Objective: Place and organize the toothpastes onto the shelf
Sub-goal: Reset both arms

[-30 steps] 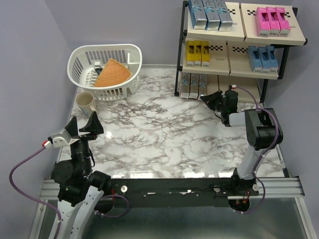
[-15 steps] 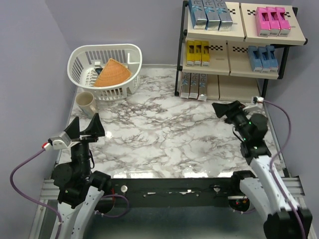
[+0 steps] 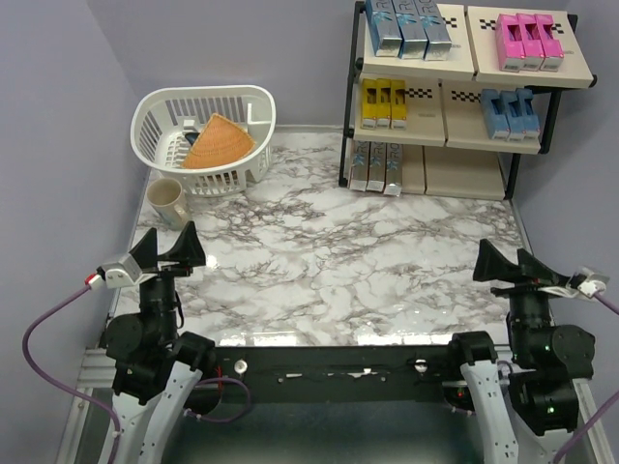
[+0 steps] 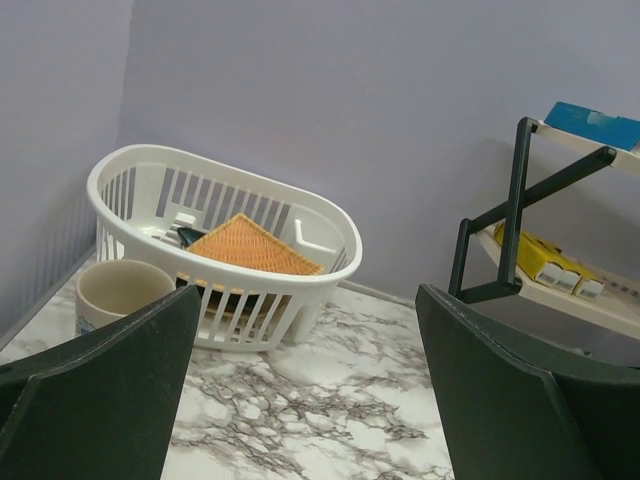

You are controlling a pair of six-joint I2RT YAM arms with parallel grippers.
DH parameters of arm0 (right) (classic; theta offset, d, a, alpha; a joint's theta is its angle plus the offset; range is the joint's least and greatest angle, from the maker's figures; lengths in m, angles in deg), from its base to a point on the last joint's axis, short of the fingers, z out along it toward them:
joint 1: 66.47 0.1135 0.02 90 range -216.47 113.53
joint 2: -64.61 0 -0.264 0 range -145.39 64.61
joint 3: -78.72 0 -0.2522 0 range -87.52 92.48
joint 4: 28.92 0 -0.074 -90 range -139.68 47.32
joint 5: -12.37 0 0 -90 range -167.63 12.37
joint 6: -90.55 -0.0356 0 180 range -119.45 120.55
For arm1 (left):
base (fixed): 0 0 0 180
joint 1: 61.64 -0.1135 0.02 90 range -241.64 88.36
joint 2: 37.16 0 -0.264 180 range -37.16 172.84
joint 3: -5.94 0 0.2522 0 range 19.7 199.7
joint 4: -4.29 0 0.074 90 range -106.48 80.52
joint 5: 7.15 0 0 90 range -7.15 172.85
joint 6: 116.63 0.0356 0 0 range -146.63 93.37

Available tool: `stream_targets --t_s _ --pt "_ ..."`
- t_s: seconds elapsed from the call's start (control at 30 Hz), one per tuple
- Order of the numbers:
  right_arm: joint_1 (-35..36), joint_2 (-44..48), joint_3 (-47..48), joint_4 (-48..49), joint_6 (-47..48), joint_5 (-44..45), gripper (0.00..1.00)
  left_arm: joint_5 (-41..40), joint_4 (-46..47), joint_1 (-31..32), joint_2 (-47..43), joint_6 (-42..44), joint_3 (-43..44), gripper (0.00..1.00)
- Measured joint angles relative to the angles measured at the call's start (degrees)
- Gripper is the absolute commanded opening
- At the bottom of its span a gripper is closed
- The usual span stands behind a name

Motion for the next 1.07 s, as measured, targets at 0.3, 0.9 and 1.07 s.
stream_targets --t_s 0.3,0.9,1.07 --pt "0.7 1.0 -1.7 -2.8 7.9 7.4 1.00 -1.9 -1.0 -0.3 0.0 -1.5 -0.1 0.99" --pt "1.5 0.8 -6.3 -3.0 11.2 8.2 1.00 -8.4 1.3 -1.9 0.0 -3.4 -3.3 0.99" --pt "1.6 0.8 -6.3 -3.0 11.2 8.2 1.00 -10.4 1.6 -2.4 0.0 -5.1 -3.4 0.99"
